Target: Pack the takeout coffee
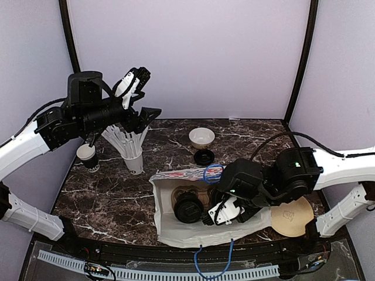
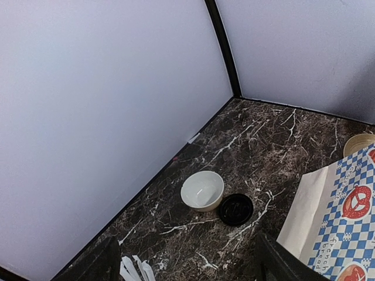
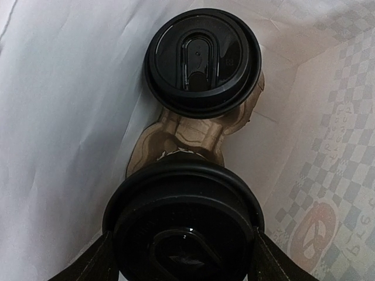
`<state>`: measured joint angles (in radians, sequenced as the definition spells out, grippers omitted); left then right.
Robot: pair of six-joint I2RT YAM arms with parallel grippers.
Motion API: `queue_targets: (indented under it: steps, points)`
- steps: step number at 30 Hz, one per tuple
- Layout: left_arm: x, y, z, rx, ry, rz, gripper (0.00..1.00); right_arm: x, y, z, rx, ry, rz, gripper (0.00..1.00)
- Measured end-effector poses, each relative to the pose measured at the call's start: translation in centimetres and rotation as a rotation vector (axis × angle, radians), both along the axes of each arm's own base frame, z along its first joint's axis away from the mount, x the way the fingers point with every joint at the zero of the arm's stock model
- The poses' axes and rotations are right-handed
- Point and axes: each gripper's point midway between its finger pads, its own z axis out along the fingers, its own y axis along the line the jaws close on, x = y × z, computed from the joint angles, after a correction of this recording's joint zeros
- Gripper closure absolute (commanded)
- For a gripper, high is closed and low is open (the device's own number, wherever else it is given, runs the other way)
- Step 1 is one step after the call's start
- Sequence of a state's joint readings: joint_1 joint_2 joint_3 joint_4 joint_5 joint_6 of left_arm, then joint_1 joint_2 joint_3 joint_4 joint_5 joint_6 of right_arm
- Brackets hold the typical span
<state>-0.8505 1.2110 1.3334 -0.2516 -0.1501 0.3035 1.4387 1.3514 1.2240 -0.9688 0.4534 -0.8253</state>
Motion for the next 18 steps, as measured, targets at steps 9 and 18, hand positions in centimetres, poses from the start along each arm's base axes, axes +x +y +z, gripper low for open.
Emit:
queue_targets:
  steps: [9,18]
  points:
    - [0.3,0.1,-0.8,0.010,0.006,-0.005,0.19,1.0,-0.1,-1.4,-0.022,-0.014,-0.031,0.41]
    - [0.6,0.4,-0.7,0.023,-0.010,-0.001,0.19,2.3,0.1,-2.1,-0.010,-0.016,-0.064,0.41]
